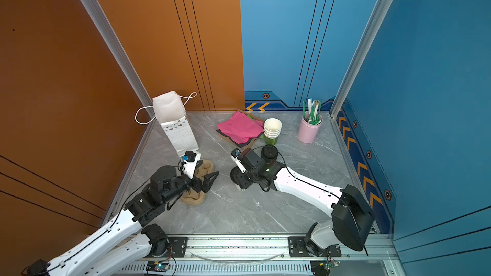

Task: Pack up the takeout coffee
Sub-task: 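Lower the black lid onto the white cup's rim with the right gripper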

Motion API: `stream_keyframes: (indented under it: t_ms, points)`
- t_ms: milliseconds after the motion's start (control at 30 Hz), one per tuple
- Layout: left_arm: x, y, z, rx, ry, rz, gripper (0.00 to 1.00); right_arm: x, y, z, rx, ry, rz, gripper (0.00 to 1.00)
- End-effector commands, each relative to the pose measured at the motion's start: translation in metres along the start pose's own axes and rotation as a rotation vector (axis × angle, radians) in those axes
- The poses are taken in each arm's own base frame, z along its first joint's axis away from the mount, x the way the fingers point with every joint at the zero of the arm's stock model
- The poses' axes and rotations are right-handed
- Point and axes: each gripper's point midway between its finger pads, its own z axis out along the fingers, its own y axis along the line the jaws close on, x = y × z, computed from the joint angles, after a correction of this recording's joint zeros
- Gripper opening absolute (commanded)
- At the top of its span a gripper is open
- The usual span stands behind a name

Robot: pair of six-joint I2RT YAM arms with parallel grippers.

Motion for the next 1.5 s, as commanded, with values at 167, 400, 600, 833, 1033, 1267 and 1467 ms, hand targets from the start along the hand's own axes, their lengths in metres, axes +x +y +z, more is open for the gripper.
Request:
stream_keyframes:
  t_ms: [167, 400, 600, 833, 1033, 1267, 1467]
  points:
    - [-0.015, -0.004, -0.002, 0.005, -0.039, 0.000, 0.98, 0.002, -0.004, 0.001, 0.040, 0.033, -0.033, 0.61]
    - [-0.016, -0.004, -0.002, 0.004, -0.040, 0.000, 0.98, -0.016, 0.001, -0.012, 0.020, -0.020, -0.028, 0.61]
    - [-0.016, -0.004, -0.002, 0.005, -0.039, 0.000, 0.98, -0.023, -0.002, -0.023, 0.035, -0.045, -0.030, 0.61]
    - [-0.016, -0.004, -0.001, 0.004, -0.039, 0.000, 0.98, -0.011, -0.008, -0.021, 0.066, -0.005, -0.034, 0.61]
    - [-0.016, -0.004, -0.001, 0.007, -0.037, -0.003, 0.98, -0.008, -0.007, -0.012, 0.057, 0.017, -0.027, 0.61]
    - [-0.015, -0.004, -0.001, 0.005, -0.035, -0.004, 0.98, -0.004, -0.006, -0.005, 0.056, 0.035, -0.027, 0.62]
    - [-0.014, -0.004, 0.000, 0.005, -0.032, -0.005, 0.98, -0.001, -0.007, 0.000, 0.059, 0.050, -0.030, 0.62]
